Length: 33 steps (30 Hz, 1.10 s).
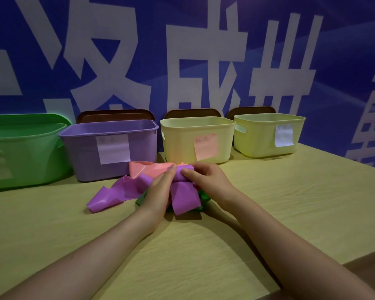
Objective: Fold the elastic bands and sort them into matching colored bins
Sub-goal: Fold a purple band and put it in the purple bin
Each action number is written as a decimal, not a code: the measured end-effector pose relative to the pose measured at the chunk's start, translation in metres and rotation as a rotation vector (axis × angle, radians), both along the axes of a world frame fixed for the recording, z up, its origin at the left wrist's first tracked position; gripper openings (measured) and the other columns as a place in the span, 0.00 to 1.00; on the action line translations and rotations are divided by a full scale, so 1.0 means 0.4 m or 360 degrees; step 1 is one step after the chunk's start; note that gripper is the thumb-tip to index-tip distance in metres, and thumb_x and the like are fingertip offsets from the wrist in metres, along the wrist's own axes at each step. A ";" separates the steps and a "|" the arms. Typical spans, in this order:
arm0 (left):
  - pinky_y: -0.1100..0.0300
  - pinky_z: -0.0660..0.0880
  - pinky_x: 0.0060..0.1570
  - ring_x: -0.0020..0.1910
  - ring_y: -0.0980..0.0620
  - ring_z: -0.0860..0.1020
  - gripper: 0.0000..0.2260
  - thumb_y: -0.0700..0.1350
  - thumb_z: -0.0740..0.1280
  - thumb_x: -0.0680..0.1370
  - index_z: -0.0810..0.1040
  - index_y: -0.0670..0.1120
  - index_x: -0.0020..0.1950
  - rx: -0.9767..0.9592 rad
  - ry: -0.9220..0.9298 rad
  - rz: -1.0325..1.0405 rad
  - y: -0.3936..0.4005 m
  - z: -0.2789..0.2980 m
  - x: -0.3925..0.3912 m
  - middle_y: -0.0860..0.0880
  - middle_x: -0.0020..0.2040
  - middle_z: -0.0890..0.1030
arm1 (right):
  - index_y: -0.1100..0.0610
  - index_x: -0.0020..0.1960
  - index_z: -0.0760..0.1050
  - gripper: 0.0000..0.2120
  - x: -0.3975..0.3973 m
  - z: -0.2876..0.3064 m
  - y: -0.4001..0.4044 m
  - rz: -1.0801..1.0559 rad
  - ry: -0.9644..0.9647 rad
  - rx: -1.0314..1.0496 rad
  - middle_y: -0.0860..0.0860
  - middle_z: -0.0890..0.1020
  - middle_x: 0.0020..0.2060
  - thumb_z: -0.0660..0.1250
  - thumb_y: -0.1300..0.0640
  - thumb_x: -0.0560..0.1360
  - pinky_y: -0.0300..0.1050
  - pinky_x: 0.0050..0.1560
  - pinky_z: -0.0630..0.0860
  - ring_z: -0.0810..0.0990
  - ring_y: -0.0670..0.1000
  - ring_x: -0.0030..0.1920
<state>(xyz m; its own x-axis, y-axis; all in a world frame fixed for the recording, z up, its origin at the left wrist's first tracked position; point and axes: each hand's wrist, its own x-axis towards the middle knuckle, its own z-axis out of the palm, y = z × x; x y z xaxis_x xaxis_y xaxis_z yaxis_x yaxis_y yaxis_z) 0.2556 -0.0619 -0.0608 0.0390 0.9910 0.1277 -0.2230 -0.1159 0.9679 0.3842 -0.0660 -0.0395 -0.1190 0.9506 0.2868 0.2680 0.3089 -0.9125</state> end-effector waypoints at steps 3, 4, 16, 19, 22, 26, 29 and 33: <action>0.43 0.73 0.63 0.55 0.41 0.80 0.14 0.51 0.61 0.80 0.85 0.51 0.48 0.0059 0.0042 -0.0018 0.003 -0.005 -0.006 0.43 0.51 0.84 | 0.60 0.54 0.79 0.10 -0.001 -0.004 0.001 0.0017 0.0015 0.0019 0.52 0.82 0.44 0.64 0.55 0.79 0.32 0.37 0.75 0.80 0.45 0.42; 0.43 0.72 0.63 0.55 0.42 0.81 0.13 0.51 0.61 0.80 0.85 0.50 0.49 0.0059 0.0044 -0.0001 0.004 -0.005 -0.007 0.43 0.50 0.84 | 0.60 0.53 0.79 0.10 -0.001 -0.005 0.002 0.0019 0.0029 0.0023 0.52 0.82 0.43 0.64 0.55 0.79 0.31 0.37 0.74 0.79 0.45 0.42; 0.51 0.77 0.52 0.43 0.50 0.83 0.11 0.49 0.62 0.80 0.83 0.48 0.47 0.0083 -0.0005 -0.0018 -0.004 0.000 -0.013 0.45 0.43 0.85 | 0.56 0.48 0.78 0.04 -0.003 0.001 -0.001 0.0123 0.0140 0.0015 0.49 0.81 0.40 0.64 0.57 0.79 0.31 0.36 0.73 0.79 0.41 0.38; 0.45 0.75 0.58 0.50 0.44 0.82 0.09 0.50 0.64 0.79 0.82 0.48 0.50 0.0083 0.0053 0.0042 -0.001 -0.003 -0.018 0.43 0.48 0.85 | 0.55 0.45 0.78 0.04 -0.003 0.000 0.002 0.0108 0.0134 0.0004 0.49 0.81 0.39 0.65 0.57 0.78 0.31 0.36 0.74 0.78 0.41 0.37; 0.44 0.74 0.59 0.53 0.40 0.81 0.09 0.49 0.64 0.79 0.82 0.48 0.52 0.0108 0.0112 0.0061 0.000 -0.003 -0.023 0.42 0.49 0.84 | 0.55 0.45 0.78 0.05 -0.004 -0.003 0.002 0.0097 0.0149 -0.0016 0.49 0.81 0.38 0.67 0.54 0.77 0.34 0.38 0.73 0.79 0.44 0.38; 0.53 0.76 0.50 0.47 0.48 0.81 0.08 0.47 0.62 0.80 0.81 0.49 0.50 0.0180 0.0190 0.0068 -0.007 0.000 -0.022 0.44 0.48 0.84 | 0.57 0.45 0.79 0.13 -0.006 -0.002 0.003 -0.0011 0.0132 -0.0058 0.47 0.80 0.35 0.67 0.47 0.75 0.33 0.38 0.73 0.78 0.42 0.36; 0.58 0.76 0.46 0.46 0.50 0.80 0.08 0.47 0.61 0.81 0.80 0.49 0.51 0.0231 0.0237 0.0087 -0.009 -0.004 -0.021 0.46 0.48 0.83 | 0.60 0.43 0.78 0.15 -0.004 -0.003 0.009 -0.0052 0.0060 -0.0096 0.52 0.80 0.35 0.68 0.48 0.75 0.38 0.41 0.75 0.79 0.46 0.37; 0.61 0.75 0.46 0.47 0.52 0.80 0.08 0.47 0.60 0.82 0.79 0.51 0.51 0.0306 0.0359 0.0121 -0.005 -0.008 -0.019 0.49 0.47 0.82 | 0.63 0.46 0.77 0.16 -0.006 -0.003 0.008 -0.0085 -0.0066 -0.0062 0.54 0.80 0.38 0.66 0.49 0.77 0.39 0.40 0.74 0.78 0.48 0.39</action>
